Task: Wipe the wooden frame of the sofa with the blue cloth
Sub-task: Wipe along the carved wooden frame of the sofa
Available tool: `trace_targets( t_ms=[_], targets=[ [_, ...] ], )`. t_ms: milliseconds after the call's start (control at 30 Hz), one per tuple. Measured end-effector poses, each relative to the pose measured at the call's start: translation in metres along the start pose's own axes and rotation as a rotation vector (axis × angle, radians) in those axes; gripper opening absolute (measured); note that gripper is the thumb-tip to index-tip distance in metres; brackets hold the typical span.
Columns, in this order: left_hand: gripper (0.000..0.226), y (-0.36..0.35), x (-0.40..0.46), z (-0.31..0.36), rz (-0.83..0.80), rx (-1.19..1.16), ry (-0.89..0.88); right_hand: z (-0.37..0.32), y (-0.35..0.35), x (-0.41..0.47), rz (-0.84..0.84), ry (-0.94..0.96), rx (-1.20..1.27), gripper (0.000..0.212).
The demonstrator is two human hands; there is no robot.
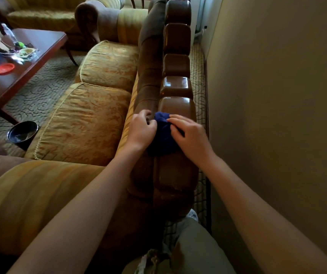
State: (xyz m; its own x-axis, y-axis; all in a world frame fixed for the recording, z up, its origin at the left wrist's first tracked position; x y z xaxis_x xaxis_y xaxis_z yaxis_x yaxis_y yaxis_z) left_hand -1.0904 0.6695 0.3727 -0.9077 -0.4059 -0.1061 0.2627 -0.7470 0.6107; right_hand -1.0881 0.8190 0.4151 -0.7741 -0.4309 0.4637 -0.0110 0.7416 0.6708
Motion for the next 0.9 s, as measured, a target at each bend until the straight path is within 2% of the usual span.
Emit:
trace_targets(
  t_ms=[67, 100, 167, 200, 267, 367, 467, 567, 700, 767, 833, 900],
  targets=[
    [0.031, -0.004, 0.007, -0.002, -0.012, -0.076, 0.092, -0.005, -0.010, -0.002, -0.013, 0.002, -0.038, 0.028],
    [0.036, -0.011, 0.007, -0.010, -0.057, -0.174, 0.182, -0.007, -0.011, 0.000, -0.015, 0.004, -0.050, 0.027],
    [0.062, -0.031, -0.007, -0.024, -0.177, -0.385, 0.331, -0.013, -0.013, 0.005, -0.047, 0.030, -0.049, 0.026],
    [0.069, -0.036, -0.018, -0.025, -0.194, -0.422, 0.325, -0.014, -0.013, 0.006, -0.063, 0.037, -0.025, 0.026],
    [0.063, -0.036, -0.030, -0.024, -0.147, -0.412, 0.230, -0.012, -0.011, 0.005, -0.055, 0.007, 0.052, 0.025],
    [0.042, -0.029, -0.038, -0.022, -0.085, -0.455, 0.142, -0.002, 0.001, -0.006, 0.055, -0.085, 0.149, 0.023],
    [0.019, -0.026, -0.042, -0.022, -0.055, -0.453, 0.122, 0.015, 0.022, -0.018, 0.220, -0.206, 0.140, 0.023],
    [0.021, -0.026, -0.051, -0.031, -0.030, -0.483, 0.101, 0.015, 0.029, -0.033, 0.293, -0.237, 0.075, 0.024],
    [0.013, -0.028, -0.077, -0.045, -0.039, -0.509, 0.043, 0.000, 0.007, -0.055, 0.233, -0.211, 0.064, 0.023],
    [0.026, -0.035, -0.100, -0.062, -0.038, -0.567, 0.027, -0.008, 0.002, -0.063, 0.243, -0.187, 0.059, 0.025],
    [0.033, -0.048, -0.129, -0.091, -0.026, -0.592, 0.071, -0.015, 0.006, -0.069, 0.276, -0.157, 0.057, 0.026],
    [0.024, -0.066, -0.156, -0.119, -0.033, -0.580, 0.147, -0.016, 0.011, -0.075, 0.291, -0.160, 0.077, 0.026]
  ],
)
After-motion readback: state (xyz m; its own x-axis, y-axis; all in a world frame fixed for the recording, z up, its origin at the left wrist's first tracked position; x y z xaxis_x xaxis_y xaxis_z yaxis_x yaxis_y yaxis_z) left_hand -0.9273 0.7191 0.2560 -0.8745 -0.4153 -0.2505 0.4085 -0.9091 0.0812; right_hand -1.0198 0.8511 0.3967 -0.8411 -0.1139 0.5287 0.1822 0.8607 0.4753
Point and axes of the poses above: each hand's wrist, its own x-axis towards the middle knuckle, its own y-axis out of the back of the hand, z = x × y, the point moved 10 cm from there along x, towards the middle knuckle, and after that the axes turned 6 degrees about y, right-handed, at the moved point
